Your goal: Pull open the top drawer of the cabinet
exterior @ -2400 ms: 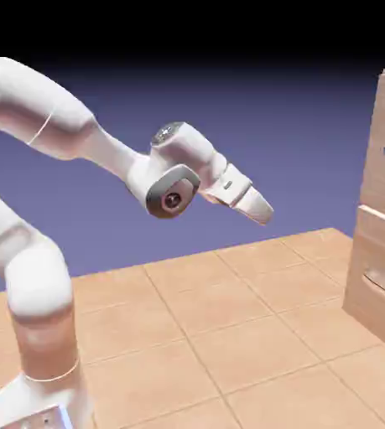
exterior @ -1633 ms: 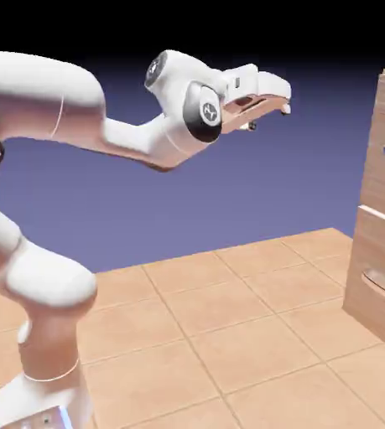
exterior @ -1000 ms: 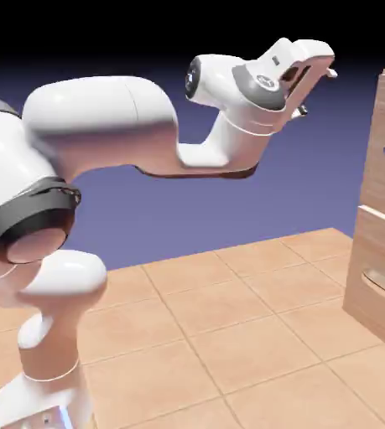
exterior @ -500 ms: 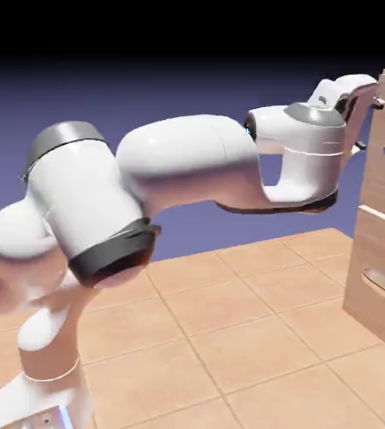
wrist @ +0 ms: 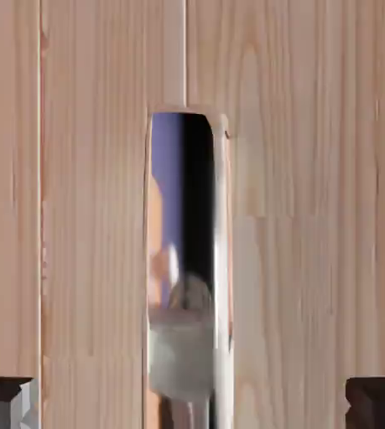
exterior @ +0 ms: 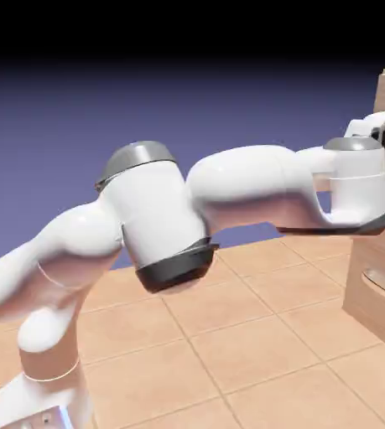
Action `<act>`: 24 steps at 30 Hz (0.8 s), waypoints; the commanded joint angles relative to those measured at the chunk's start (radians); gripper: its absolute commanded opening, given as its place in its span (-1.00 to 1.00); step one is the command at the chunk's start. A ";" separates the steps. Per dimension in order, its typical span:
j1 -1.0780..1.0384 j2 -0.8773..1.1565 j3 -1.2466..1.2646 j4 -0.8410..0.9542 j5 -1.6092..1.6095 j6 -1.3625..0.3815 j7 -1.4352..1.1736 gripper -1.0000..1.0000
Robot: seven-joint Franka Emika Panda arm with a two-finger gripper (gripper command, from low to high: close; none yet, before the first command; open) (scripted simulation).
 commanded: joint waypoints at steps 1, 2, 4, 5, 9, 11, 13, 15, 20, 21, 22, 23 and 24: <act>0.000 0.000 0.000 0.000 0.000 0.000 0.000 -1.00; 0.000 0.000 0.000 0.000 0.000 0.000 0.000 -1.00; -0.061 0.013 0.038 -0.072 -0.016 -0.021 0.023 -1.00; -0.093 0.020 0.057 -0.109 -0.023 -0.031 0.034 -1.00; -0.226 0.041 0.140 -0.254 -0.045 -0.067 0.072 -1.00; -0.297 0.048 0.186 -0.326 -0.053 -0.083 0.087 -1.00; -0.369 0.053 0.233 -0.397 -0.058 -0.097 0.100 -1.00; -0.442 0.053 0.281 -0.466 -0.060 -0.109 0.110 -1.00; -0.623 0.040 0.402 -0.629 -0.057 -0.130 0.121 -1.00; -0.659 0.034 0.426 -0.660 -0.054 -0.132 0.121 -1.00; -0.695 0.028 0.450 -0.691 -0.051 -0.134 0.120 -1.00; -0.731 0.020 0.474 -0.722 -0.048 -0.135 0.119 -1.00; -0.768 0.012 0.498 -0.752 -0.044 -0.135 0.117 -1.00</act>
